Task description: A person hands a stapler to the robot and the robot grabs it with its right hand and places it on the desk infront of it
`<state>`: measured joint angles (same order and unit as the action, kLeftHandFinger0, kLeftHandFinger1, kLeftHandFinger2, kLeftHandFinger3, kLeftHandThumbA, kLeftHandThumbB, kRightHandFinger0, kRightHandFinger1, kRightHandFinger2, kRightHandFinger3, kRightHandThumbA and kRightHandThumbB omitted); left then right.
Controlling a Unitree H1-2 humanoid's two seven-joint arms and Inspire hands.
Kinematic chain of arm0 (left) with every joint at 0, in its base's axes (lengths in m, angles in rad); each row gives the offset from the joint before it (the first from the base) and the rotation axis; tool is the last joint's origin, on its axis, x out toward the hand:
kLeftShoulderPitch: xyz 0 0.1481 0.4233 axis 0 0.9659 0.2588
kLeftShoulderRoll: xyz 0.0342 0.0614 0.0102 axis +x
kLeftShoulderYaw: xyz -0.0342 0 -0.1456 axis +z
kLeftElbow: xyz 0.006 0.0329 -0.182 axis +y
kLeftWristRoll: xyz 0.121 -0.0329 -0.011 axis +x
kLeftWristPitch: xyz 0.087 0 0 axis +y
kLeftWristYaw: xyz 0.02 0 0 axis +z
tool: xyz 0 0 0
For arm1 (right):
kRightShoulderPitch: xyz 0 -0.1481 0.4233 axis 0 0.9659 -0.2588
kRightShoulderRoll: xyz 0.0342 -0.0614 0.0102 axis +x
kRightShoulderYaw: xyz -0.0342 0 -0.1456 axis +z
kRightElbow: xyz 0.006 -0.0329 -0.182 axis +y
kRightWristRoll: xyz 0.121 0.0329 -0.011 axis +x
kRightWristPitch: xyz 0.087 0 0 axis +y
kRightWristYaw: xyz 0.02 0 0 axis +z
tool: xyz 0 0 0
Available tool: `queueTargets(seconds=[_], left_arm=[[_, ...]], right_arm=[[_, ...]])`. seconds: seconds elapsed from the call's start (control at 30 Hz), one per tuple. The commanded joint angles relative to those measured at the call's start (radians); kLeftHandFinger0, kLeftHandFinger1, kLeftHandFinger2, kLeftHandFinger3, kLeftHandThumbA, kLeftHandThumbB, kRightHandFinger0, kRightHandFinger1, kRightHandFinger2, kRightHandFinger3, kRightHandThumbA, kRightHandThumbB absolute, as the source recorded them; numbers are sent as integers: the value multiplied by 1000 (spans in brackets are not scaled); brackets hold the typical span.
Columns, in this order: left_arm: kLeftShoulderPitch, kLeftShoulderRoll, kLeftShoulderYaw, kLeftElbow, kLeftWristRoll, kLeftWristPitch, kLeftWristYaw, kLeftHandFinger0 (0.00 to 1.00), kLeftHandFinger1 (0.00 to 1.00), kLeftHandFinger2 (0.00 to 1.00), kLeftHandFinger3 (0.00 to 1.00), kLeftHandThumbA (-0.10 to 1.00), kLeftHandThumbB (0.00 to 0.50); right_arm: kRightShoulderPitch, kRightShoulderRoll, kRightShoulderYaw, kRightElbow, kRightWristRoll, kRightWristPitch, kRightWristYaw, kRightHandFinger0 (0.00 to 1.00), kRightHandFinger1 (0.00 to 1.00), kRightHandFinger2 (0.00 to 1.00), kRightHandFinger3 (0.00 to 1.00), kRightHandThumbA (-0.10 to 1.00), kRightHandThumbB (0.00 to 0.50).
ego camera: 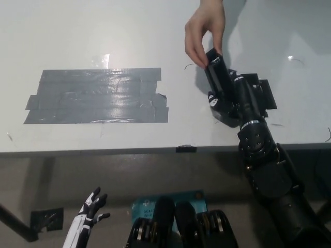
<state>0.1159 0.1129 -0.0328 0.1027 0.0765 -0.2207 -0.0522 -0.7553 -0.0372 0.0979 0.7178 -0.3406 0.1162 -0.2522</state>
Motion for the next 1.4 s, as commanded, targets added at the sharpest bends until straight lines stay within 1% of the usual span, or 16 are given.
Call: queueTargets(seconds=[0.0, 0.2, 0.37, 0.4, 0.5, 0.53, 0.57, 0.6, 0.67, 0.77, 0.87, 1.0, 1.1, 1.17, 1.23, 1.37], left_arm=[[0, 10, -4, -33, 1, -12, -8, 803, 923, 894, 1000, 1000, 445], [-11, 10, -3, -22, -2, -18, -8, 766, 906, 878, 1000, 1000, 454], [-23, 16, -4, -17, 9, -19, -4, 772, 909, 880, 1000, 1000, 455], [-23, 15, -4, -17, 9, -18, -4, 772, 905, 875, 1000, 1000, 459], [-29, 15, -4, -18, 8, -13, -4, 771, 903, 873, 1000, 1000, 454], [-29, 16, -4, -20, 7, -13, -5, 762, 904, 874, 1000, 1000, 455], [-30, 17, -3, -21, 6, -13, -5, 760, 904, 873, 1000, 1000, 455], [-30, 17, -3, -20, 3, -15, -7, 756, 901, 870, 1000, 1000, 455], [-32, 20, -4, -24, 1, -13, -10, 768, 901, 867, 1000, 1000, 456], [-39, 21, -4, -31, 4, -4, -10, 771, 904, 865, 1000, 1000, 460], [-50, 19, -2, -23, -1, -6, -9, 744, 885, 856, 1000, 1000, 453], [-57, 24, -1, -22, -4, -2, -11, 738, 888, 864, 1000, 1000, 460], [-65, 27, -2, -30, 1, 3, -12, 723, 882, 870, 1000, 1000, 454], [-66, 29, -2, -33, 1, 1, -13, 709, 877, 873, 1000, 1000, 451], [-67, 33, -3, -40, 5, 7, -13, 692, 869, 879, 1000, 1000, 450], [-76, 40, -2, -43, -4, 17, -19, 678, 867, 873, 1000, 1000, 460]], right_arm=[[-39, -12, -29, -19, -3, -94, -104, 0, 370, 777, 804, -100, 192], [-37, -15, -40, -80, 14, -82, -77, 0, 368, 753, 786, -100, 186], [-47, -29, -17, -189, 8, -66, -22, 0, 344, 705, 784, -8, 180], [-50, -36, -4, -219, -4, -56, -7, 3, 371, 717, 783, -4, 167], [-58, -49, 13, -278, -2, -27, 41, 10, 438, 786, 823, -94, 142], [-68, -55, 25, -303, 10, -5, 86, 12, 500, 881, 894, -100, 133], [-76, -61, 39, -317, 8, 13, 114, 17, 520, 910, 919, -100, 127], [-84, -73, 61, -318, -4, 9, 138, 21, 523, 902, 902, -100, 130], [-92, -89, 91, -311, 0, 11, 192, 3, 474, 838, 860, -100, 128], [-104, -107, 127, -297, -8, 48, 247, 0, 477, 852, 882, -100, 133], [-122, -124, 163, -219, 14, 12, 313, 0, 462, 857, 913, -100, 144], [-142, -136, 206, -162, 1, 41, 374, 0, 444, 842, 938, -100, 150], [-169, -160, 267, -47, -31, 33, 438, 62, 594, 982, 974, -100, 143], [-180, -168, 288, 11, -43, 6, 440, 64, 609, 988, 958, -100, 164], [-196, -184, 325, 77, -70, -3, 454, 64, 618, 980, 932, -100, 157], [-220, -209, 374, 143, -98, 3, 489, 102, 691, 1000, 998, -100, 163]])
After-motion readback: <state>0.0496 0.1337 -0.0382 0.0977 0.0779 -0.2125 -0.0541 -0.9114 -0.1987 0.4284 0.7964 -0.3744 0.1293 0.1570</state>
